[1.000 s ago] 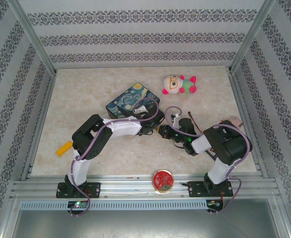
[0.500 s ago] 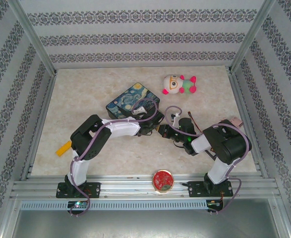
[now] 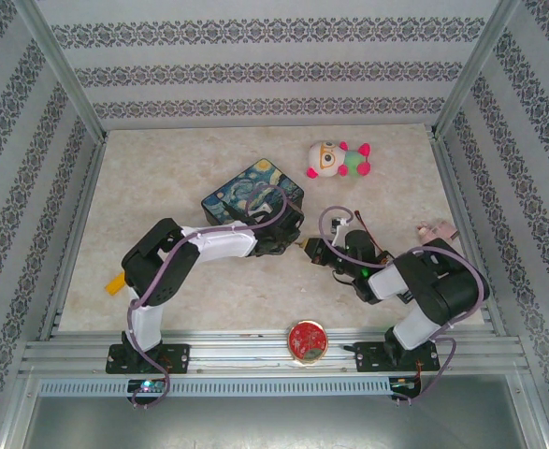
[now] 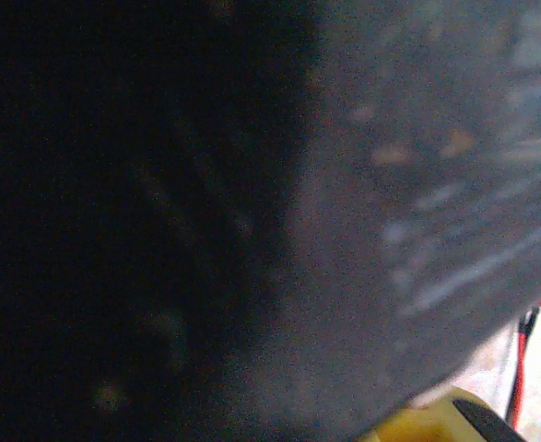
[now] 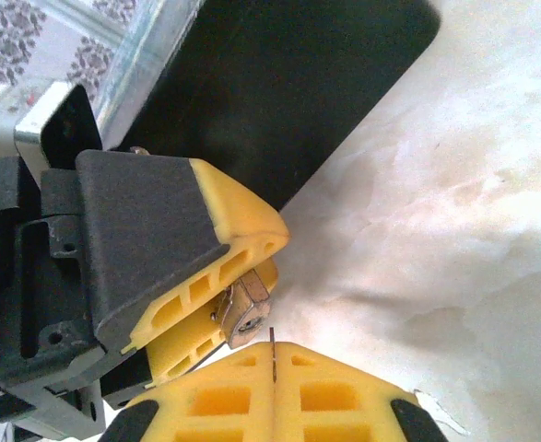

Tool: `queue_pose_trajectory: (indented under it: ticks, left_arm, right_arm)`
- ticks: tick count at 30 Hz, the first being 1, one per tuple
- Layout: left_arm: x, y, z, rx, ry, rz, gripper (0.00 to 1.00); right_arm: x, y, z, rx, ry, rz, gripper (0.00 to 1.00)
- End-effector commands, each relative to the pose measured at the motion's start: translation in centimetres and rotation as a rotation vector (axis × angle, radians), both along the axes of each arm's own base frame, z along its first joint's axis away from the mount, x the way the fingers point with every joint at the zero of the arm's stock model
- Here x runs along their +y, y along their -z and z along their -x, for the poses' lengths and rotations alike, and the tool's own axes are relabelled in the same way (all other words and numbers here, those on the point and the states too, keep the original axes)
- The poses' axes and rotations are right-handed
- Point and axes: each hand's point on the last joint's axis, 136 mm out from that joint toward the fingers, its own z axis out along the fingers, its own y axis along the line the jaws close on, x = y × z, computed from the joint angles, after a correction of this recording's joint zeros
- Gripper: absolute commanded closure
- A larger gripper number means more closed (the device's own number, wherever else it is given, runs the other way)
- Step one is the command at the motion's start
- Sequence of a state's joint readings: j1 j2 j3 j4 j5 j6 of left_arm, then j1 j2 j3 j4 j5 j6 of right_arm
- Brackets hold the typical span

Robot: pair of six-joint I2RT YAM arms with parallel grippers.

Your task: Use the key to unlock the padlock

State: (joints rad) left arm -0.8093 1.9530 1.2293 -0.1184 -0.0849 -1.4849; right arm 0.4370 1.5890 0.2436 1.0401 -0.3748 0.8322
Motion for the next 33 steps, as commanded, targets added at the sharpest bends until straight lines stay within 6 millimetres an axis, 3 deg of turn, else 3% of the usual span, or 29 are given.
queue_pose_trajectory:
  ticks: [1,9,33]
  left_arm:
    - [-0.4,-1.1,-0.4,0.010,-0.069,0.120,0.73]
    - [-1.4,-0.7,-0.8,0.023,-0.109,0.208,0.73]
    - [-2.1,-0.3,-0.9,0.027,-0.139,0.292,0.73]
  right_arm:
    - [-0.5,-1.7,-0.1,-0.060,0.056,-0.023,1.00]
    - [-1.0,-3.4,0.0,-0.107,0.102,-0.031,1.00]
    - [-0.6,-3.5,-1.1,-0.129,0.167,-0.064,1.00]
